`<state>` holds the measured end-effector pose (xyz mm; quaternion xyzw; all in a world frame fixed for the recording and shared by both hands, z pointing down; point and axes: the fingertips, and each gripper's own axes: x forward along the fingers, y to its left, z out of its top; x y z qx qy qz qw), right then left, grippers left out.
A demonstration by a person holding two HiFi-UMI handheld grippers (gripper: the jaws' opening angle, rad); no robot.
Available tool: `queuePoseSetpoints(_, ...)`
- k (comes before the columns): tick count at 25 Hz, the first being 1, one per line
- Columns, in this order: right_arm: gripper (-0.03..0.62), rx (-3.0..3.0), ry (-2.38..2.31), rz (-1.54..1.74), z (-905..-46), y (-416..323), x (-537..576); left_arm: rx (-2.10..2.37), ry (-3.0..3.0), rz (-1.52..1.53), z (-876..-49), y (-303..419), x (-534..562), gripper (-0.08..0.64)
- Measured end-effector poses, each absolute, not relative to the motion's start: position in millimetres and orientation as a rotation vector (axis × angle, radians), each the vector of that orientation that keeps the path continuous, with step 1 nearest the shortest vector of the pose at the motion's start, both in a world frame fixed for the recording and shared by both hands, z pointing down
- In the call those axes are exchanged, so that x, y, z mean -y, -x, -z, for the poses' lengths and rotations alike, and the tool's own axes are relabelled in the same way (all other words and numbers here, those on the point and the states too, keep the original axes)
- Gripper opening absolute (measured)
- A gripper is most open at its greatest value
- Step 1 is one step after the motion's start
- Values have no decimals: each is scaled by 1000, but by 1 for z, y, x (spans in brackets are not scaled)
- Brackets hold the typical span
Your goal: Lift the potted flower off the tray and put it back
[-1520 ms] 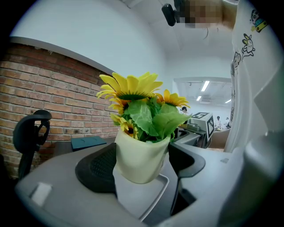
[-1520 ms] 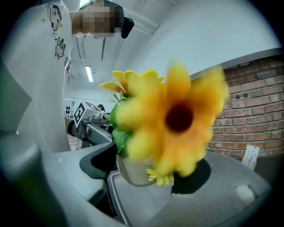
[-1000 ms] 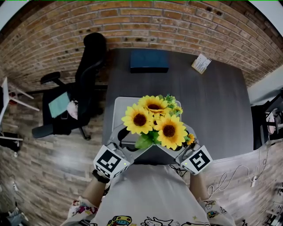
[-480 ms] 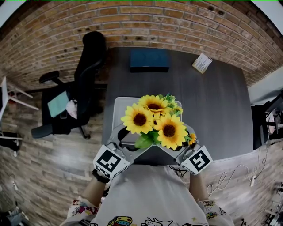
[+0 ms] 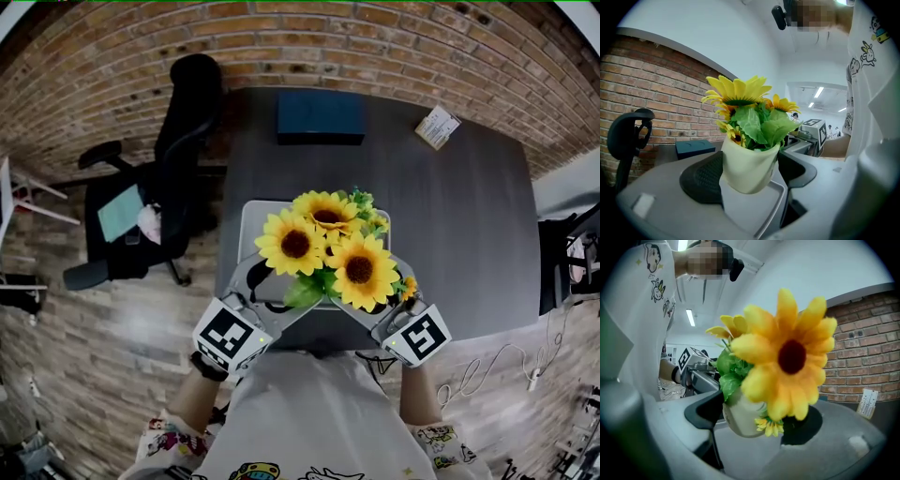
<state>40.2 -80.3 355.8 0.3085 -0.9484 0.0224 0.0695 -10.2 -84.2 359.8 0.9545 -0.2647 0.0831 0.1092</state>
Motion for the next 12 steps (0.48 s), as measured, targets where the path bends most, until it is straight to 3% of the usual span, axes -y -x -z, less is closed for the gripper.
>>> queuePoseSetpoints(12, 371, 2817, -932, -219, -411, -30, 107, 752, -2741, -326, -411, 20, 111, 377)
